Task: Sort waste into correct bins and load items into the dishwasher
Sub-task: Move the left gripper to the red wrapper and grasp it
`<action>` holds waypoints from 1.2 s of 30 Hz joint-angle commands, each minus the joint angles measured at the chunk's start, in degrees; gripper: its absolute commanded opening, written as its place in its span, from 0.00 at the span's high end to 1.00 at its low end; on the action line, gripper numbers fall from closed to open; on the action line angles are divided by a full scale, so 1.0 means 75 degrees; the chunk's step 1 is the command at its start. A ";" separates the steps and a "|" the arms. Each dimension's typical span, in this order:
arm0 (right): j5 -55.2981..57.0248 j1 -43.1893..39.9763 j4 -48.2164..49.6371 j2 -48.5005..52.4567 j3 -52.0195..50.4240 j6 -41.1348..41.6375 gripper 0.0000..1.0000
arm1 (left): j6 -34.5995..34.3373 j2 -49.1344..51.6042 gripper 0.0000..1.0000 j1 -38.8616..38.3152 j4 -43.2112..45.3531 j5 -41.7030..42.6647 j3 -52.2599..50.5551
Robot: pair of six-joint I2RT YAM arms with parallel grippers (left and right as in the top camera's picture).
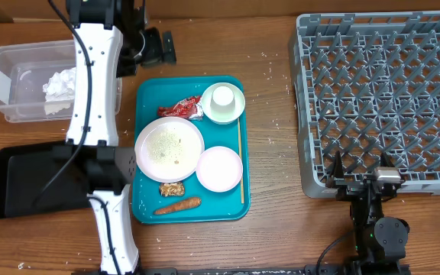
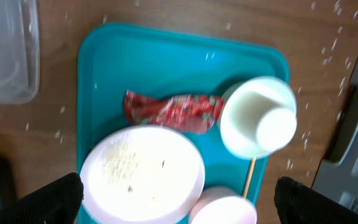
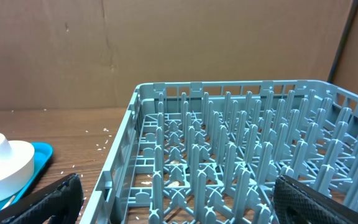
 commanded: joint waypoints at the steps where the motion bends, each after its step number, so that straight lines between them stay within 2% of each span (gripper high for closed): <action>1: -0.0009 -0.0041 0.0044 -0.0090 -0.0079 0.0029 0.00 | 0.0586 -0.0254 0.00 -0.0087 -0.0009 -0.0195 -0.0985; 6: -0.0009 -0.0041 0.0044 -0.0090 -0.0079 0.0029 0.00 | 0.1492 -0.0105 0.02 -0.0105 0.0513 -0.0192 -0.2159; 8: -0.0009 -0.0041 0.0044 -0.0090 -0.0079 0.0029 0.00 | 0.1696 -0.0105 0.15 -0.0105 0.0868 -0.0192 -0.2512; 9: -0.0009 -0.0041 0.0044 -0.0090 -0.0079 0.0029 0.00 | 0.1798 -0.0105 0.16 -0.0105 0.1102 -0.0192 -0.2667; 13: -0.0009 -0.0041 0.0044 -0.0090 -0.0079 0.0029 0.00 | 0.2340 -0.0105 0.07 -0.0108 0.1935 -0.0172 -0.3136; 15: -0.0009 -0.0041 0.0044 -0.0090 -0.0079 0.0029 0.00 | 0.2664 -0.0105 0.04 -0.0108 0.2241 0.0195 -0.3381; 17: -0.0009 -0.0041 0.0044 -0.0090 -0.0079 0.0029 0.00 | 0.3031 -0.0105 0.05 -0.0114 0.2422 0.0577 -0.3576; 20: -0.0009 -0.0041 0.0044 -0.0090 -0.0079 0.0029 0.00 | 0.3235 -0.0105 0.15 -0.0169 0.2806 0.0621 -0.3993; 28: -0.0009 -0.0041 0.0044 -0.0090 -0.0079 0.0029 0.00 | 0.3777 -0.0093 0.11 -0.0271 0.3363 0.0603 -0.4817; 32: -0.0009 -0.0041 0.0044 -0.0090 -0.0079 0.0029 0.00 | 0.3835 -0.0079 0.12 -0.0271 0.3835 -0.0055 -0.5167; 36: -0.0009 -0.0041 0.0044 -0.0090 -0.0079 0.0029 0.00 | 0.3838 -0.0070 0.12 -0.0271 0.4214 -0.0251 -0.5316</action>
